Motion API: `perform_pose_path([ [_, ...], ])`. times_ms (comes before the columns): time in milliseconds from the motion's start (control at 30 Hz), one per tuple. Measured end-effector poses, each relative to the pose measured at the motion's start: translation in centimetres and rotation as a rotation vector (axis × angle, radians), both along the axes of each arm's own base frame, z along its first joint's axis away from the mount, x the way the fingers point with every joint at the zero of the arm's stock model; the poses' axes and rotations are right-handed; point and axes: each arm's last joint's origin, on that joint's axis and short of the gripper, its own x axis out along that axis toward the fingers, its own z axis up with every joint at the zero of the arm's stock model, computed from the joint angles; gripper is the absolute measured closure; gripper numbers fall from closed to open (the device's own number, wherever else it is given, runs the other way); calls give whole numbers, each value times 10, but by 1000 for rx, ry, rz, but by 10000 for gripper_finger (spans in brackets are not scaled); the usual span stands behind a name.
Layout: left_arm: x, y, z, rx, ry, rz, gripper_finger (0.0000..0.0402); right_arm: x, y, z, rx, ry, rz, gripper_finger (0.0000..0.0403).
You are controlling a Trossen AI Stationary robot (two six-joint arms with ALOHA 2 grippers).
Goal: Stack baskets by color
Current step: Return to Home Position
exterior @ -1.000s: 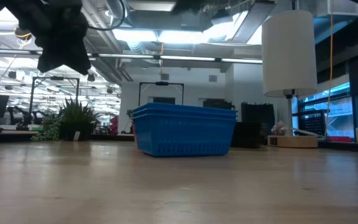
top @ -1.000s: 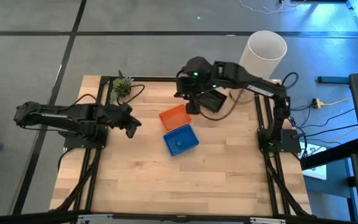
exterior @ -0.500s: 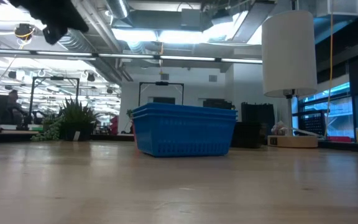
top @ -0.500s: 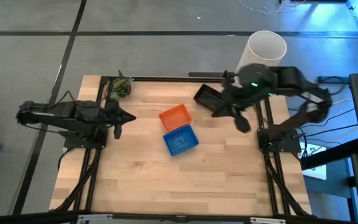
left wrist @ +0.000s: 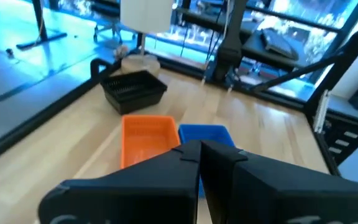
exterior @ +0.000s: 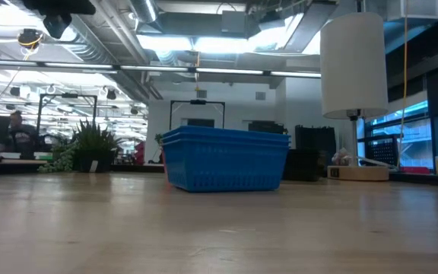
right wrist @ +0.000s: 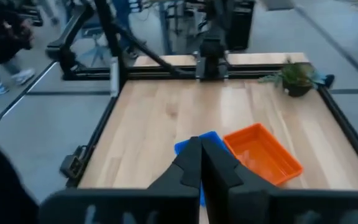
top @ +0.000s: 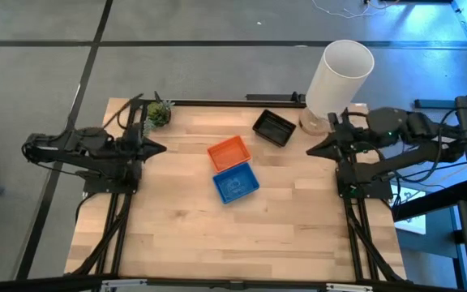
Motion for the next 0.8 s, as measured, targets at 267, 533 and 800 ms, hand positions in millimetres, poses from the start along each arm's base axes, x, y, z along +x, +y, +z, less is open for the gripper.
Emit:
perform_pose_path([
  [267, -26, 5, 0, 12, -99, 26, 401, -39, -7, -53, 65, -136, -93, 403],
  [533, -42, 7, -18, 14, -242, 41, 401, -90, -16, -83, 128, -288, -178, 403],
  [800, -36, 7, -27, 70, -287, 48, 401, -130, -23, -108, 151, -421, -219, 403],
])
